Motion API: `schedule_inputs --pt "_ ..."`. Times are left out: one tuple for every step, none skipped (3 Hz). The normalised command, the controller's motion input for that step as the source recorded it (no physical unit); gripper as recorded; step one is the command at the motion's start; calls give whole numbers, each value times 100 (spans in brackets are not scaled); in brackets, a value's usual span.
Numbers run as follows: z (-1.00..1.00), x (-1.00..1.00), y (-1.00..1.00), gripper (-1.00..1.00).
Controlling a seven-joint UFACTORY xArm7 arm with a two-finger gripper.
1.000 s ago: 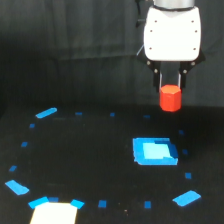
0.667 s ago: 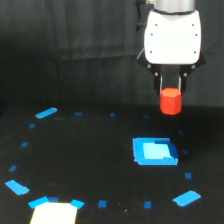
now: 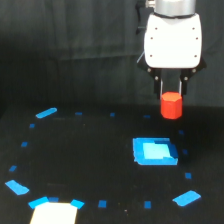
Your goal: Pick up the red object from the table
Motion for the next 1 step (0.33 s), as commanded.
schedule_inputs --pt "50 78 10 -100"
